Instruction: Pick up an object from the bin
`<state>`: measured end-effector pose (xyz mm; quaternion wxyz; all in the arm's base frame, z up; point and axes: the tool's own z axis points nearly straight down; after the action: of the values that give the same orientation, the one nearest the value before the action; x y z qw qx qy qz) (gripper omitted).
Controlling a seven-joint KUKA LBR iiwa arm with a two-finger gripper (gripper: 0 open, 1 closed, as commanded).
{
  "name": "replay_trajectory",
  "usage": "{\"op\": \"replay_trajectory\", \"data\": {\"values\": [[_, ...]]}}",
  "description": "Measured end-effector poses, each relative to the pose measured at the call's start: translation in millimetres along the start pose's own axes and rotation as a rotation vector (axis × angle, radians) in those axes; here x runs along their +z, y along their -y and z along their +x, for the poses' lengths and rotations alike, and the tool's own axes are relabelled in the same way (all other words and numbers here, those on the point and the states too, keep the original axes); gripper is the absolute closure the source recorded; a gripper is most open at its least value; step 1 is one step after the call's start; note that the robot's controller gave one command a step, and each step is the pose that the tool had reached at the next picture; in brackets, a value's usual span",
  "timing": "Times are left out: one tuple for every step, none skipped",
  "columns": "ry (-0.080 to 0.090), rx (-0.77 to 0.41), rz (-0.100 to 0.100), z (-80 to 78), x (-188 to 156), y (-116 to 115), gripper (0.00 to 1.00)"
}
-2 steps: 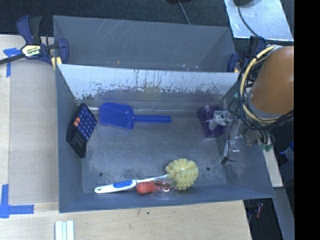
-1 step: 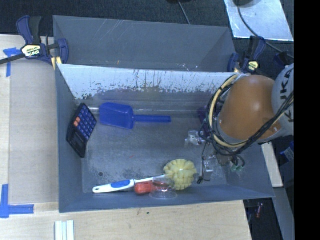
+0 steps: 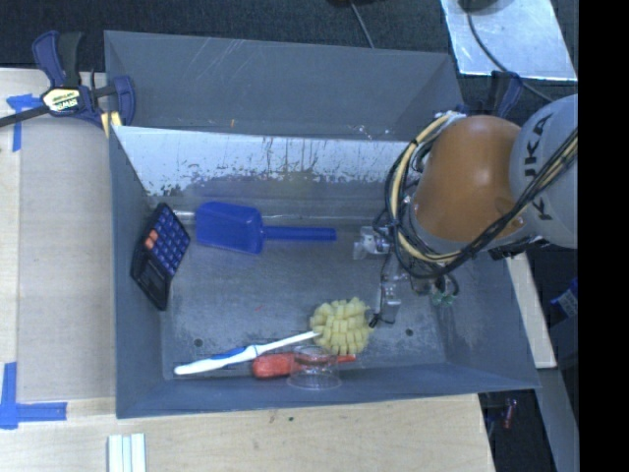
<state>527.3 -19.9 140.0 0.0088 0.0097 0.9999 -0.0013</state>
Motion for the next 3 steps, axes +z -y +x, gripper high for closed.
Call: {"op": "replay_trajectory", "data": {"values": [[-0.016, -0.056, -0.003, 23.8, 65, -47, 0.0], [-0.011, -0.062, -0.001, 22.2, 63, -46, 0.0], [-0.005, -0.261, -0.001, 6.2, 69, -7, 0.0]]}}
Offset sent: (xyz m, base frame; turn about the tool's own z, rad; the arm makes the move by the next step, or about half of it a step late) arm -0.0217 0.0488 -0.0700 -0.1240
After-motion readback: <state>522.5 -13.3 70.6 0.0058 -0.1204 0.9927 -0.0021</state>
